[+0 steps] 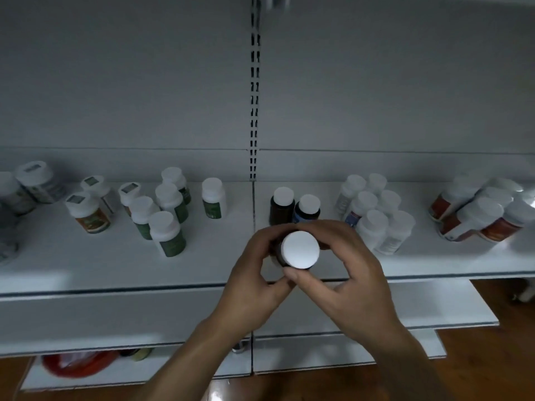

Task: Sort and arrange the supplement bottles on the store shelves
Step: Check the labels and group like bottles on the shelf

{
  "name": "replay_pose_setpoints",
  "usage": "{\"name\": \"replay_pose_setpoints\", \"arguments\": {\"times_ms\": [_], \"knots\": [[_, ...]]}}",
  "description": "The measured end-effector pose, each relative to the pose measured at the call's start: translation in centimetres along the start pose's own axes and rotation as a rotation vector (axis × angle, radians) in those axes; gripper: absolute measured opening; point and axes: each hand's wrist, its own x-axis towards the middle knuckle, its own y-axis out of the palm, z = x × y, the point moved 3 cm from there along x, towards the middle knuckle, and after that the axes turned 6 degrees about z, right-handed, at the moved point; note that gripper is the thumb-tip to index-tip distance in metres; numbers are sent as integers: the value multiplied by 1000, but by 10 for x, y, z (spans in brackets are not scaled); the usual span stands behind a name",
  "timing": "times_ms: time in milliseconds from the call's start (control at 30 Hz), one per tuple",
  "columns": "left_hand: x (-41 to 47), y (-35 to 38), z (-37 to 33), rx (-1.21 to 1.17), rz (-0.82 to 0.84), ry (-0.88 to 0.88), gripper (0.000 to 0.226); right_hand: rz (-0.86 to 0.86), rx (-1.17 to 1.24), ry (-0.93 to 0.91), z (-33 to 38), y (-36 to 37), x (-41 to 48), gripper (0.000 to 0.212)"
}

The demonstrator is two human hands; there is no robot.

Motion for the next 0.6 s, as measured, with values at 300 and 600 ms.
{"name": "replay_pose_setpoints", "arguments": {"times_ms": [300,600], "knots": [[-13,51,-24,-57,-166,-5,62,58,692,439,-61,-47,-25,36],[-16,72,-53,-225,-296,40,71,318,1198,721,-78,-34,-40,41]]}}
